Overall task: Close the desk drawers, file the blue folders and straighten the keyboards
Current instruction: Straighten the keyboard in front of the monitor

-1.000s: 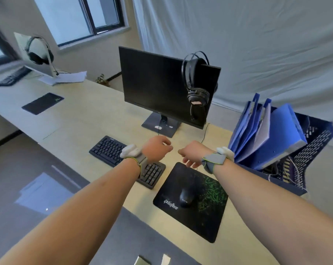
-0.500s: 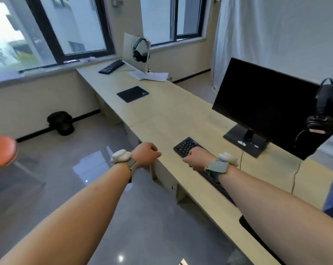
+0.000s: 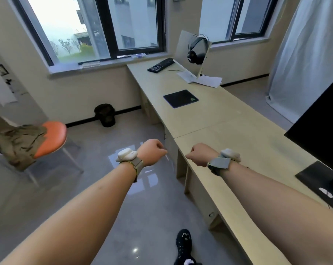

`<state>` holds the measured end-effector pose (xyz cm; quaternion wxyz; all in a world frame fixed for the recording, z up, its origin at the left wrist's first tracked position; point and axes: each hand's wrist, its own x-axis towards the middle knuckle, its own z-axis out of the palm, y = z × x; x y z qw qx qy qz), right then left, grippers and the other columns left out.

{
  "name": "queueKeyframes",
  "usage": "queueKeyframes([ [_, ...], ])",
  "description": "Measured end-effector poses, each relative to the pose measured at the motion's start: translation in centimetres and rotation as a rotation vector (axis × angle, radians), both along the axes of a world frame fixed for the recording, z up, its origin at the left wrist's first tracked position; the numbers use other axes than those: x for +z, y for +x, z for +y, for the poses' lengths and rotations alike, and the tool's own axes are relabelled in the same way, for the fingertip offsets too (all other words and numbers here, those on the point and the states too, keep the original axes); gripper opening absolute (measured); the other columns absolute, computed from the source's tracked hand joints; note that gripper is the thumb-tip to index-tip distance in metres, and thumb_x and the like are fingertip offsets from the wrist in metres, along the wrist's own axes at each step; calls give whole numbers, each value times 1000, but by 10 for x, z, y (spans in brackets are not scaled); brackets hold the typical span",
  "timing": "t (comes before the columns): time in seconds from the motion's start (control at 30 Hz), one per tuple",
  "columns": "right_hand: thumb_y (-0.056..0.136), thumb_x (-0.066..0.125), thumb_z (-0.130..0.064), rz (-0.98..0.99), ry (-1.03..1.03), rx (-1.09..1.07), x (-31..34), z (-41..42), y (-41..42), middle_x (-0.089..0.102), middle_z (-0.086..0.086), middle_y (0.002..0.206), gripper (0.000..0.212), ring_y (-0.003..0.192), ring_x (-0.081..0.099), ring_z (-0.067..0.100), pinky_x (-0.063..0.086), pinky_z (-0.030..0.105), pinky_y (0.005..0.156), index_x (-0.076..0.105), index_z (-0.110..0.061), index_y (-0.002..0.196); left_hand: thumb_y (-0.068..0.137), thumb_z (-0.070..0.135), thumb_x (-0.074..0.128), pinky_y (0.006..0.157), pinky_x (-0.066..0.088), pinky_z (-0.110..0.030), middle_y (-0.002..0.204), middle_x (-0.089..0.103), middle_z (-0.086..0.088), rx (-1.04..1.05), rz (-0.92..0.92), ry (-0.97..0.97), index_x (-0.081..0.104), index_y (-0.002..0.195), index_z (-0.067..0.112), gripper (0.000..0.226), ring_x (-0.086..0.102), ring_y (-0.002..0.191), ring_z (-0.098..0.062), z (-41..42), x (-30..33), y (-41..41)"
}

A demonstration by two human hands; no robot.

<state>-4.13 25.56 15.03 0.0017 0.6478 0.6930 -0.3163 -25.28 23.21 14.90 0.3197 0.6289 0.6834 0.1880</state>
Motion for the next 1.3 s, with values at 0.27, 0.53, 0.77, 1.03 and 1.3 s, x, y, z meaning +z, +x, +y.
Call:
queueKeyframes([
  [0.27,88,53,-16,-37,-37,19,-14,156,-43,54,9,62,28,69,56,30,34,26,50,52,-7,61,91,28,65,78,59,-41,101,70,-6,112,26,-88,64,112,13,26,70,90,-26,124,-8,-49],
  [0.53,88,53,-17,-22,-78,81,-18,315,-133,59,13,71,26,73,59,32,36,27,50,55,-6,65,91,32,66,77,59,-38,97,70,1,236,-26,-115,62,112,17,26,71,86,-21,254,-16,-132],
  [0.77,85,53,-14,-36,-31,119,-25,439,-237,48,8,62,25,62,48,29,32,29,49,49,-7,61,89,34,67,62,53,-30,98,71,1,258,-43,-87,62,115,17,32,71,84,-19,384,-32,-233],
  [1.03,84,54,-17,-46,3,47,-15,597,-338,47,8,62,26,61,47,28,28,30,48,47,-7,62,86,32,69,72,60,-39,94,71,-2,253,-69,-101,64,107,17,26,73,83,-24,552,-15,-359],
  [1.3,91,53,-20,-47,-43,-100,-42,744,-364,60,17,81,30,80,57,34,36,29,59,51,-3,66,85,37,71,74,62,-38,94,71,1,139,-22,-114,66,106,19,28,72,80,-21,735,-23,-407],
])
